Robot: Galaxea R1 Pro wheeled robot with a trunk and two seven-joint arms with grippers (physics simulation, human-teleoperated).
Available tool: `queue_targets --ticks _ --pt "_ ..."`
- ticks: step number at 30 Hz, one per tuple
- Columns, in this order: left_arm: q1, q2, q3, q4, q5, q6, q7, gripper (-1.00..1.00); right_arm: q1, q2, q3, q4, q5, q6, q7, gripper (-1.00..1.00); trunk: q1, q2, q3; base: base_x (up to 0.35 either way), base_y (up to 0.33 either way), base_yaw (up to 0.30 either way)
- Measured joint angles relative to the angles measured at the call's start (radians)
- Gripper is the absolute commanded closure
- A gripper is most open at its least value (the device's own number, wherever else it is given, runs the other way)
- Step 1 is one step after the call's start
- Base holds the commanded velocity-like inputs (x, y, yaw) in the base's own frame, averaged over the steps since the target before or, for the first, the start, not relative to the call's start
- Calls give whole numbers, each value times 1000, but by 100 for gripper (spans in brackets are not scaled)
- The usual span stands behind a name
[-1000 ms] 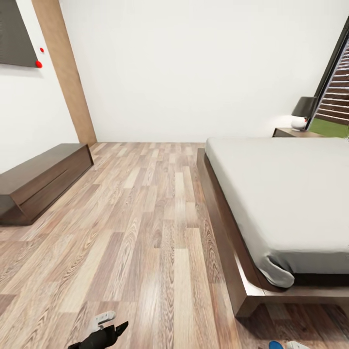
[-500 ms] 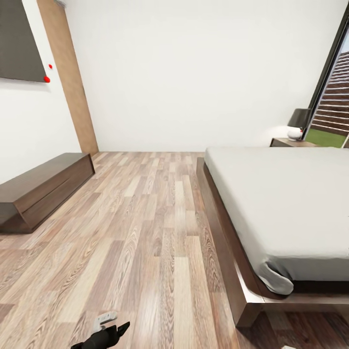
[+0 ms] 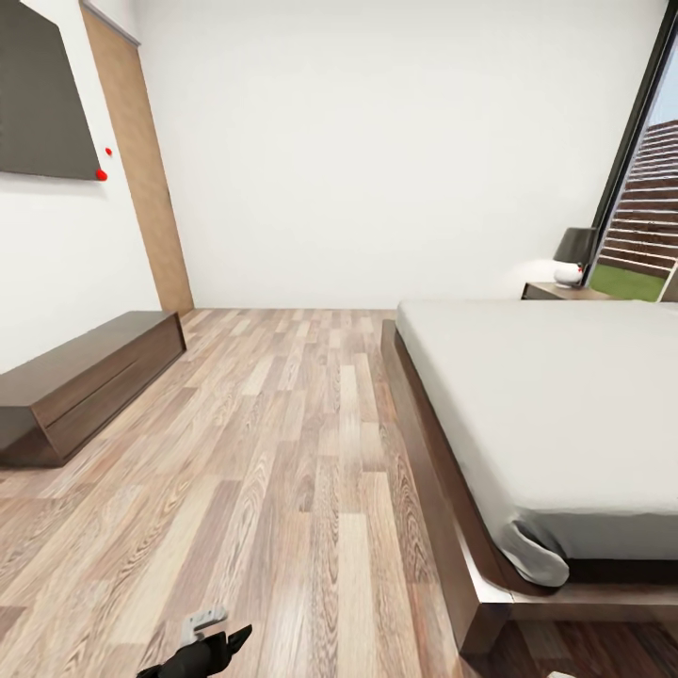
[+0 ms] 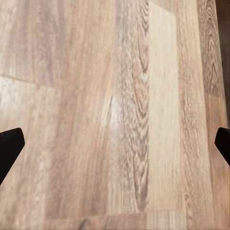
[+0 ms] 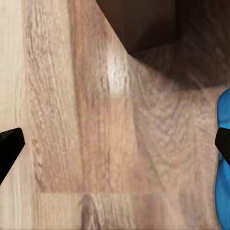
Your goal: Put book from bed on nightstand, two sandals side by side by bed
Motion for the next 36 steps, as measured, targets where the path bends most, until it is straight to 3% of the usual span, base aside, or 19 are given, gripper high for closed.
queue_targets --ticks 36 --pt "0 -1 0 0 0 0 0 -100 0 0 0 -2 0 0 0 -100 -138 252 113 0 0 0"
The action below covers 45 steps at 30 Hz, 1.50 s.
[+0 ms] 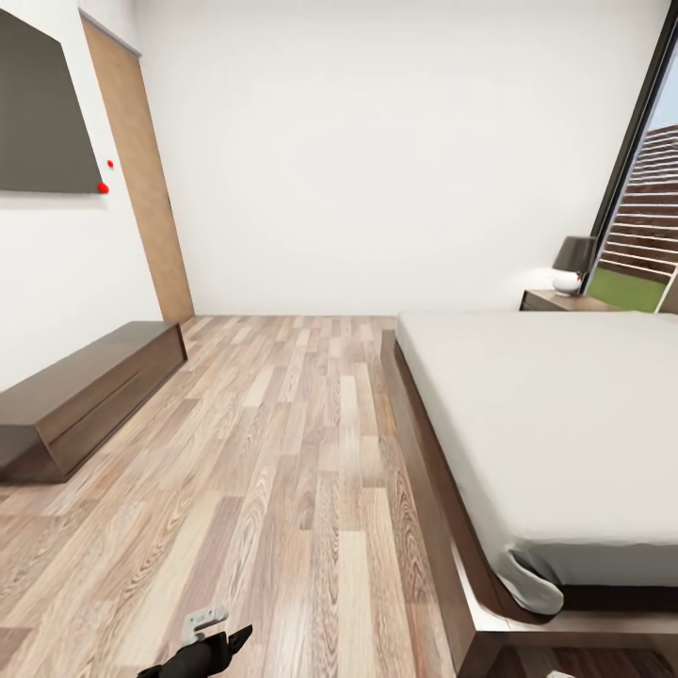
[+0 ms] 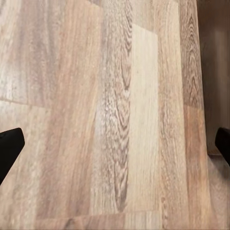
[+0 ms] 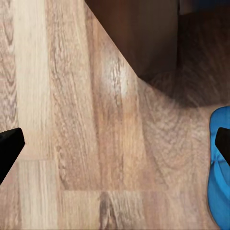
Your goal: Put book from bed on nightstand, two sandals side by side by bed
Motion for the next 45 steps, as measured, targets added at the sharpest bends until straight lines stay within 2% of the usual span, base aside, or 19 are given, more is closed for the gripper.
queue_targets --ticks 37,40,41,45 --pt "0 0 0 0 0 1 0 -100 0 0 -1 2 -3 0 0 -100 -142 259 116 0 0 0" --pt "0 0 0 0 0 2 0 -100 0 9 -1 4 -2 0 0 -100 -153 280 125 0 0 0" --pt "0 -1 0 0 0 2 0 -100 0 24 1 5 -2 0 0 -100 -157 287 128 0 0 0" --pt "0 -8 0 0 -1 1 1 -100 0 40 0 7 -1 0 -2 -100 -173 315 141 0 0 0"
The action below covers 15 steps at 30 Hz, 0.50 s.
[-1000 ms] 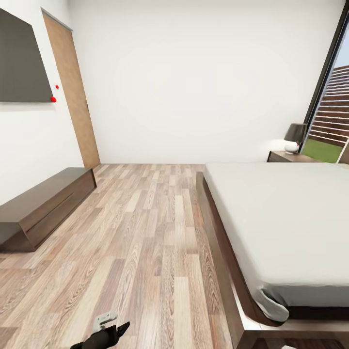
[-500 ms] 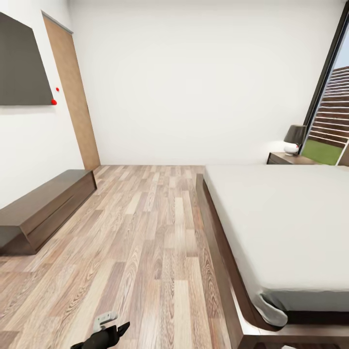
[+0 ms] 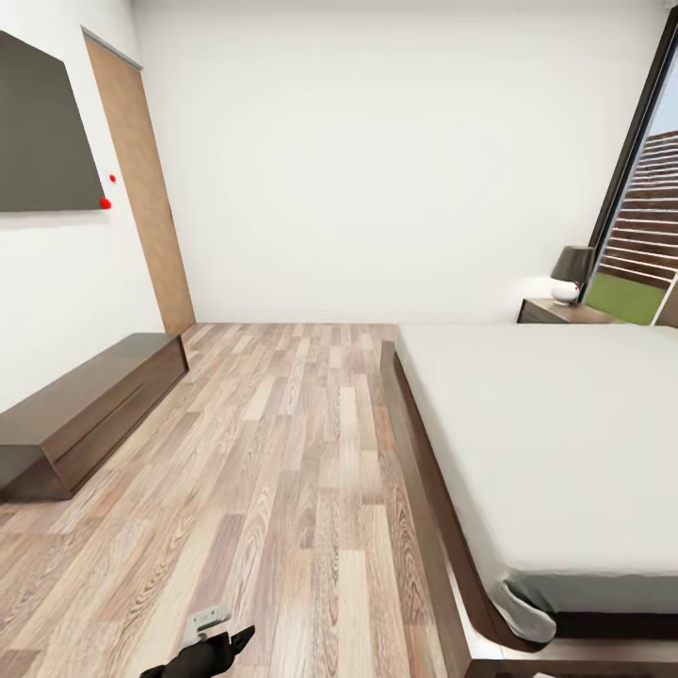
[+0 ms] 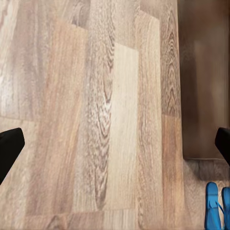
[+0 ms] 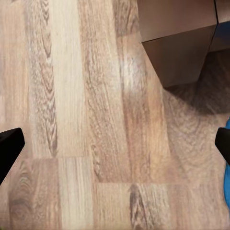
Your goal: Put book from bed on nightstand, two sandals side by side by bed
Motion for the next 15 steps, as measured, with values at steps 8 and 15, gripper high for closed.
queue_targets --ticks 8,15 --pt "0 -20 0 1 0 0 20 -100 0 6 -1 -3 -1 0 0 -100 -31 56 25 0 0 0" --pt "0 -22 0 0 0 0 29 -100 0 6 -1 -3 -2 0 1 -100 -58 105 47 0 0 0"
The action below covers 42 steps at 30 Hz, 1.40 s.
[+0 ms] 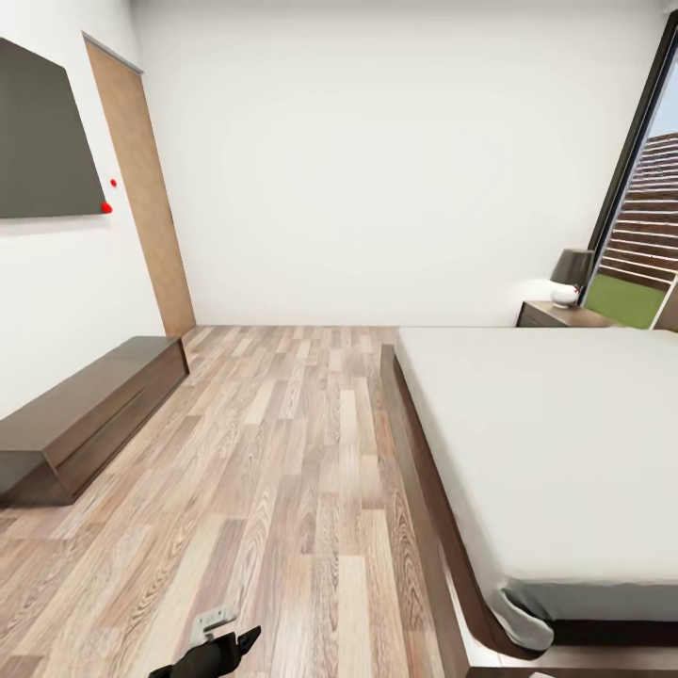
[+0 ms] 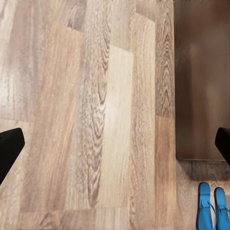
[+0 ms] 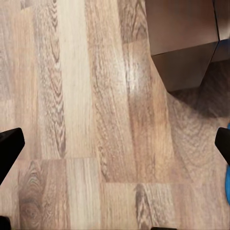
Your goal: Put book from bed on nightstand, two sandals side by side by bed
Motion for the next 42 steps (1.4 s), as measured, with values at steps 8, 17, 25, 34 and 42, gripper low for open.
queue_targets --ticks 8,17,25,34,42 --pt "0 0 0 0 0 1 1 -100 0 0 0 1 0 0 0 -100 -31 56 25 0 0 0" --pt "0 0 0 0 0 2 1 -100 0 0 0 1 0 0 0 -100 -65 119 53 0 0 0" --pt "0 0 0 0 0 1 1 -100 0 0 0 1 0 0 0 -100 -96 175 78 0 0 0" --pt "0 0 0 0 0 2 0 -100 0 0 0 0 2 0 2 -100 -100 182 82 0 0 -110" --pt "0 0 0 0 0 2 1 -100 0 0 0 0 3 0 3 -100 -100 182 82 0 0 -276"
